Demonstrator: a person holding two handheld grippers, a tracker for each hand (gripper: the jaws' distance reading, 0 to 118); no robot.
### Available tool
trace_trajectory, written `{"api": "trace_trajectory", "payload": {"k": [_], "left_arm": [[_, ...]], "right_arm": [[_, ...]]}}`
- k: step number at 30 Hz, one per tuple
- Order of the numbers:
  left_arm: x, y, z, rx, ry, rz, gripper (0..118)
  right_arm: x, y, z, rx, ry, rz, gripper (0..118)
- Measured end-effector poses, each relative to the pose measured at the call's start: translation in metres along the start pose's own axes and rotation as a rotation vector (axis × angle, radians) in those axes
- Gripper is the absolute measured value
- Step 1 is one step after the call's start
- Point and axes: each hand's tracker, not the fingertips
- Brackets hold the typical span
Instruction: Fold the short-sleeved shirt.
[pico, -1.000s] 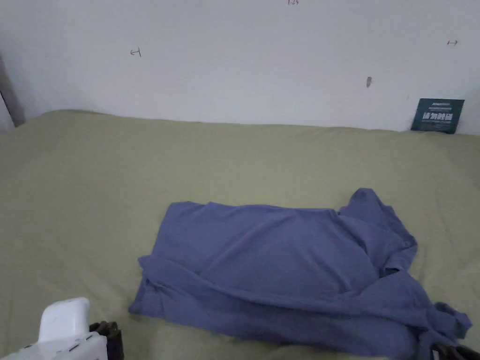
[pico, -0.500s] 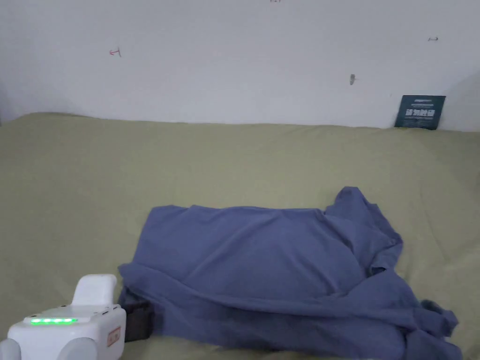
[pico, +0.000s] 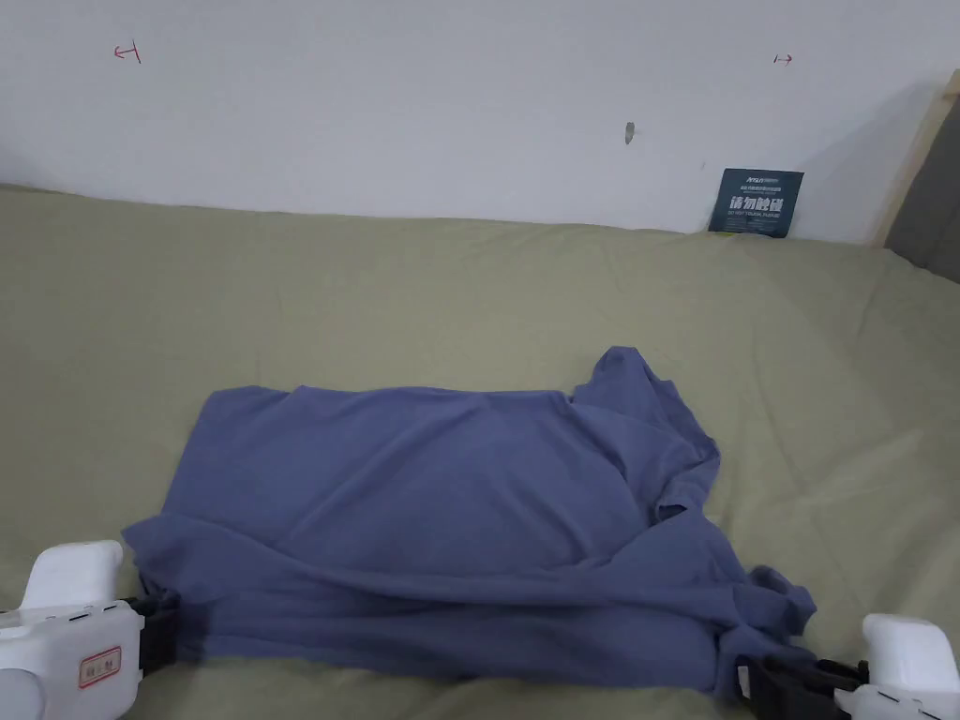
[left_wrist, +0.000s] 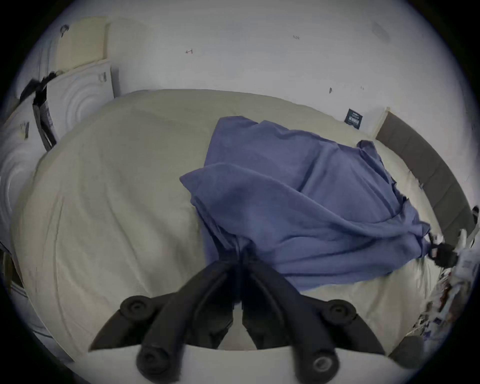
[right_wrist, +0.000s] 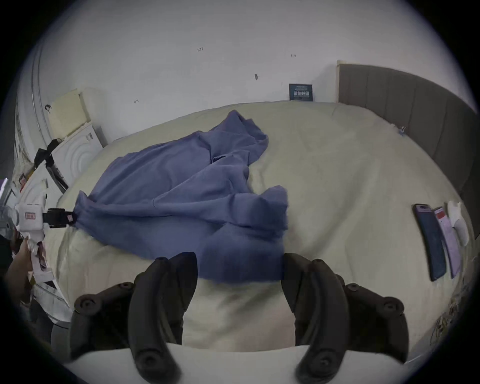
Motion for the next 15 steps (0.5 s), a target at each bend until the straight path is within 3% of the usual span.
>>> {"api": "trace_trajectory", "payload": {"k": [5,6,7,15], "left_arm": [[0.0,-0.003,-0.004,0.008,0.002,-0.002,3],[0.0,-0.004,-0.004,0.011,0.002,0.003,3],[-0.001,-0.005,-0.002,0.023,-0.002,0.02,3],[-0.002,-0.004,0.015,0.064,-0.032,0.036,3]], "right_arm": [[0.002,0.002,-0.035,-0.002,-0.033,0.014,66],[0.004,0.002,-0.036,-0.02,-0.022,-0.001,50],[0.004,0.002,-0.035,-0.025,-0.012,-0.018,9],[-0.002,0.012,-0.004,0.041,0.004,0.005,8]]}}
